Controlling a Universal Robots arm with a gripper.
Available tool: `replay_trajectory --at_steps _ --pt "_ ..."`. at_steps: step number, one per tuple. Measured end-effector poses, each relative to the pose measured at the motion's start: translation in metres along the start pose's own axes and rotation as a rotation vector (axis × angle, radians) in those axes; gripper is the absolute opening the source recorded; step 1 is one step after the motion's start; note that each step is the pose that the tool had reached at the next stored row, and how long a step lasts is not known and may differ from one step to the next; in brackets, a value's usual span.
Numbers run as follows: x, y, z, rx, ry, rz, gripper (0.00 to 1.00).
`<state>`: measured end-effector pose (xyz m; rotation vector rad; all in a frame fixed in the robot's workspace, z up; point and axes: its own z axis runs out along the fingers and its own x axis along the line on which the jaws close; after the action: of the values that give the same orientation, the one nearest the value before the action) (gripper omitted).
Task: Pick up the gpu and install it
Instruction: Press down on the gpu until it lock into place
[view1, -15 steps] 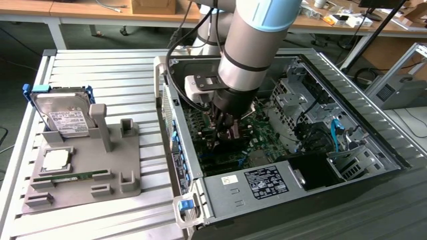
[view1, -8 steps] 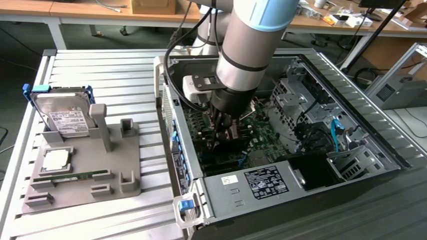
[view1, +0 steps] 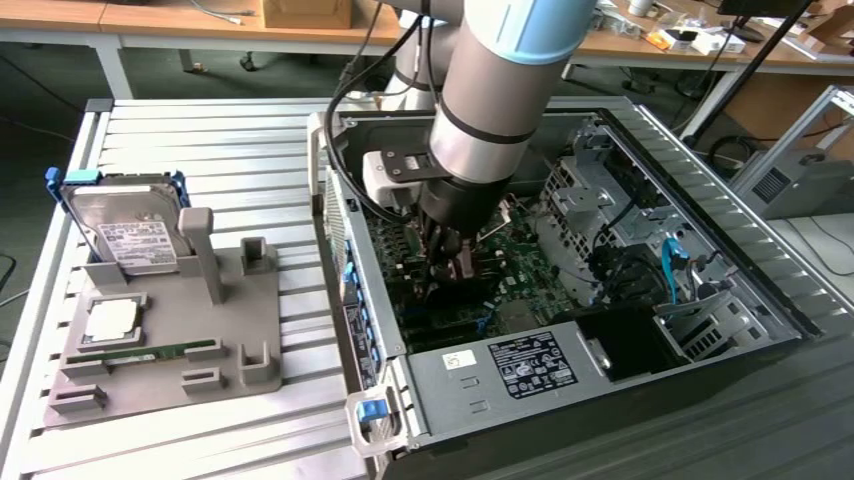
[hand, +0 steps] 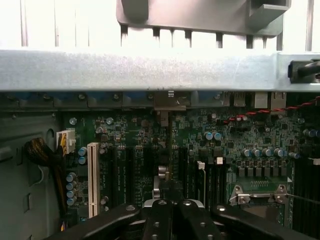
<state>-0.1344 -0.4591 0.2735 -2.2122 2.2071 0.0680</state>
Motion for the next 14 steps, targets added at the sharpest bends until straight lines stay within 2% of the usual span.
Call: replay_trajectory --at_steps 2,11,14 --pt "0.000 0.0002 -0.0081 -0.0009 0.0023 0.000 0.11" --pt "-0.002 0.0007 -0.0482 -0.0010 0.0024 0.000 0.11" --pt "-0.002 0.0008 -0.0574 -0.0010 0.0026 0.000 0.11"
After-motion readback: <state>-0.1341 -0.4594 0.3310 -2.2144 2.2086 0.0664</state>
